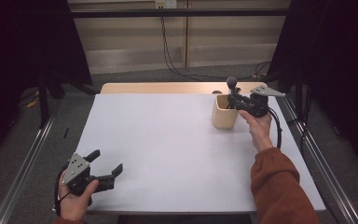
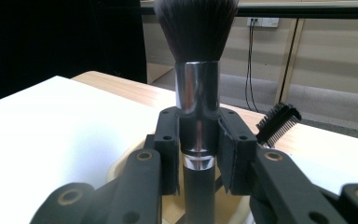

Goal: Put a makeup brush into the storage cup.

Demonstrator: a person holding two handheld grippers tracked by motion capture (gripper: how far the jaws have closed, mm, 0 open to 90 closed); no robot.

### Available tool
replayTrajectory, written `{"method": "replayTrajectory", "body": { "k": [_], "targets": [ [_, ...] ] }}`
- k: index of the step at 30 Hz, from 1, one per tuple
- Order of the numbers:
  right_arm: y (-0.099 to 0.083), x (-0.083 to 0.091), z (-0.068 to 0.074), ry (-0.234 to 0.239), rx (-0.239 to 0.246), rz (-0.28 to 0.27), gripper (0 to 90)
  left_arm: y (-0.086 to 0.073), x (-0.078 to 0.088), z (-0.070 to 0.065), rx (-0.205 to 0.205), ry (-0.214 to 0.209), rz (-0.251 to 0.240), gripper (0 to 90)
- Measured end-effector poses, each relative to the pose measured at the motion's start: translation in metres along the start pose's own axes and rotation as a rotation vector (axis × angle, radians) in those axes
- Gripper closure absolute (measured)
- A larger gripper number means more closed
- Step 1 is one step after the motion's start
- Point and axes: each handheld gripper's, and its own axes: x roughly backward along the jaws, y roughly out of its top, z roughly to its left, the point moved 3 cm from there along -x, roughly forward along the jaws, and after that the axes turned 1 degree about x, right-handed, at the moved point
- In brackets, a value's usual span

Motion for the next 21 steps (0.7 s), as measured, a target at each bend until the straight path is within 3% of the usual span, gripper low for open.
{"method": "replayTrajectory", "body": {
  "k": [13, 21],
  "targets": [
    [-0.0039, 0.0012, -0.0022, 0.000, -0.012, 0.020, 69.6, -0.0001, -0.0002, -0.0002, 0.004, -0.002, 0.000, 3.7],
    [-0.0017, 0.0037, -0.0010, -0.007, -0.025, 0.007, 57.4, -0.0003, -0.0006, -0.0006, 0.008, -0.004, -0.001, 3.7]
  ]
}}
